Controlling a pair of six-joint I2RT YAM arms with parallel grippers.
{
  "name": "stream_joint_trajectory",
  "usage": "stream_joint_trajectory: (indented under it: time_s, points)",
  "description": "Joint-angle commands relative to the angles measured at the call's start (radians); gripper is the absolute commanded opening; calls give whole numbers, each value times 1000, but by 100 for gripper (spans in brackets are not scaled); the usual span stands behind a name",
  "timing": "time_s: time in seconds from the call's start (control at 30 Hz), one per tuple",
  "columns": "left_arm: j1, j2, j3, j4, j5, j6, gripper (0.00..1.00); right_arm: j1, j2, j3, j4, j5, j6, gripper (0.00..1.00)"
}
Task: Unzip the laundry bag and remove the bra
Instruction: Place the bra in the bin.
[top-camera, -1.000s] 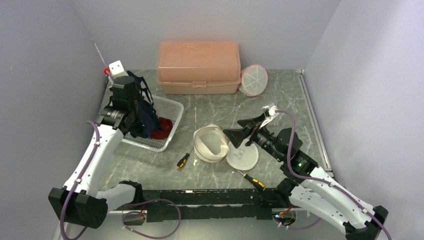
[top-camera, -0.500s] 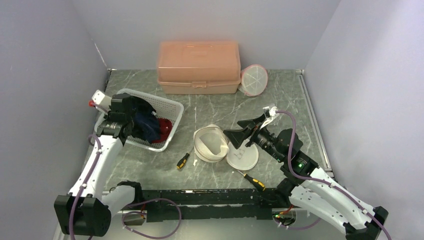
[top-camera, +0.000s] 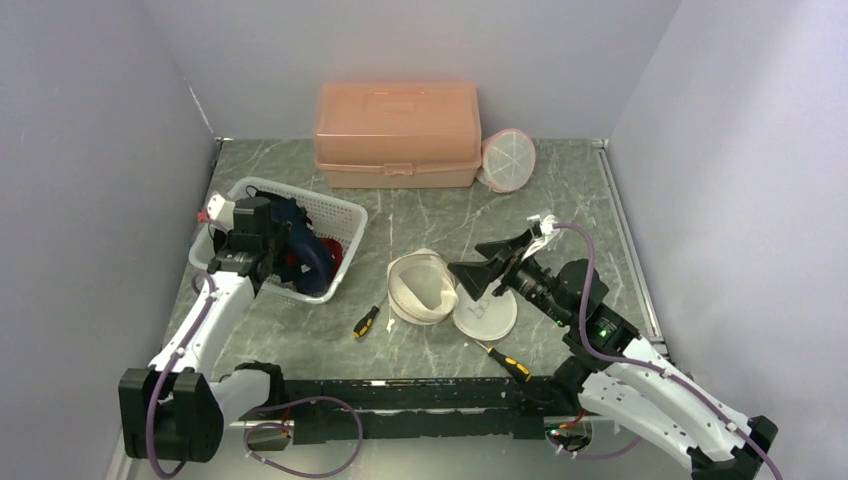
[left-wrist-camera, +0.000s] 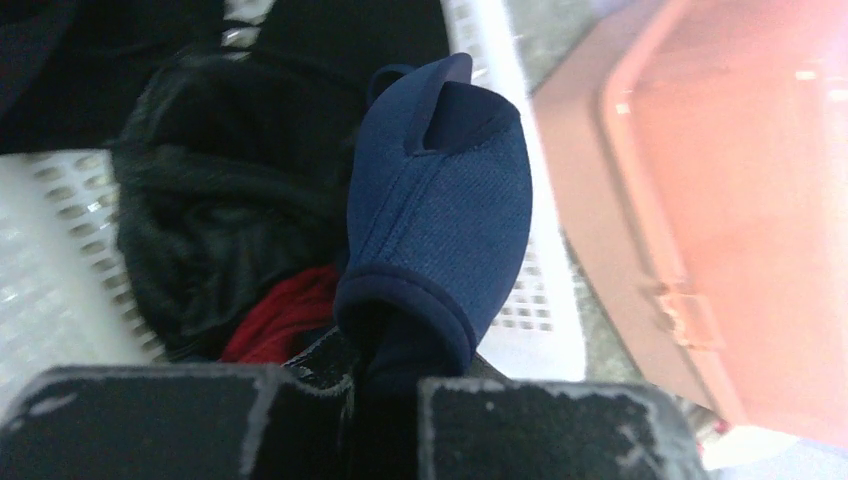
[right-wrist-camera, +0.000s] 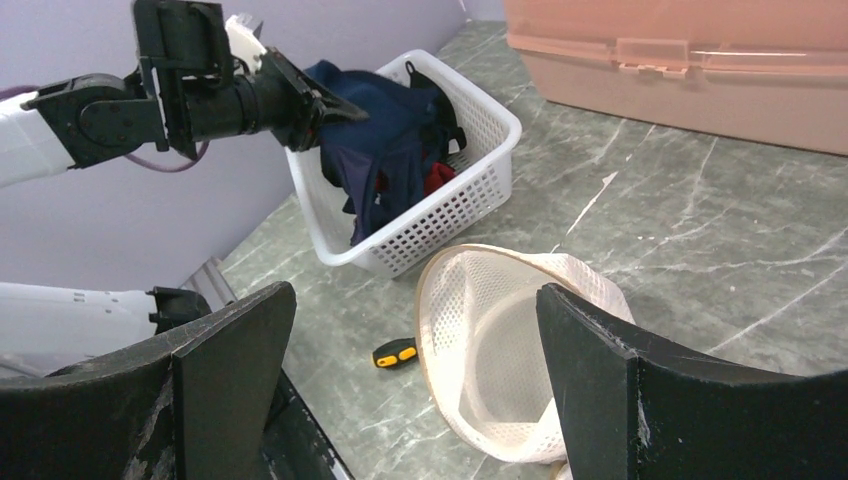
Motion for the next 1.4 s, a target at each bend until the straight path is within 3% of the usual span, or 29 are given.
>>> stream_joint_trajectory:
  time_s: [0.0, 0.2, 0.43, 0.6, 0.63, 0.7, 0.87, 0.93, 1.07, 1.2, 1.3, 1.37]
  points:
    - [5, -63, -11, 263, 58, 55, 3, 3, -16, 8, 3, 13, -10, 95]
    - [7, -57, -29, 254, 62, 23, 3, 3, 11, 11, 23, -3, -5, 95]
    - [57, -80, -163, 274, 89, 3, 3, 3, 7, 10, 14, 1, -12, 95]
    - [70, -83, -182, 182, 52, -30, 3, 2, 12, 18, 10, -8, -13, 95]
    - [70, -89, -177, 157, 31, -27, 6, 2, 11, 19, 10, -7, -14, 95]
    - [70, -96, -156, 94, 1, -11, 28, 3, 6, 17, 9, -5, -17, 95]
    - [70, -78, -27, -90, -34, 37, 72, 2, -4, 22, 3, 28, -38, 94]
    - [70, -69, 36, -170, -53, 55, 81, 2, -7, 35, -4, 37, -55, 95]
    - [70, -84, 138, -300, -94, 107, 85, 2, -4, 60, -24, 51, -79, 94]
    - [70, -124, 217, -385, -127, 185, 83, 2, -3, 61, -22, 47, -73, 95]
    - [70, -155, 240, -391, -61, 233, 78, 2, 9, 60, -18, 37, -69, 94]
    - [70, -169, 224, -339, 60, 262, 68, 2, 20, 58, -12, 30, -65, 94]
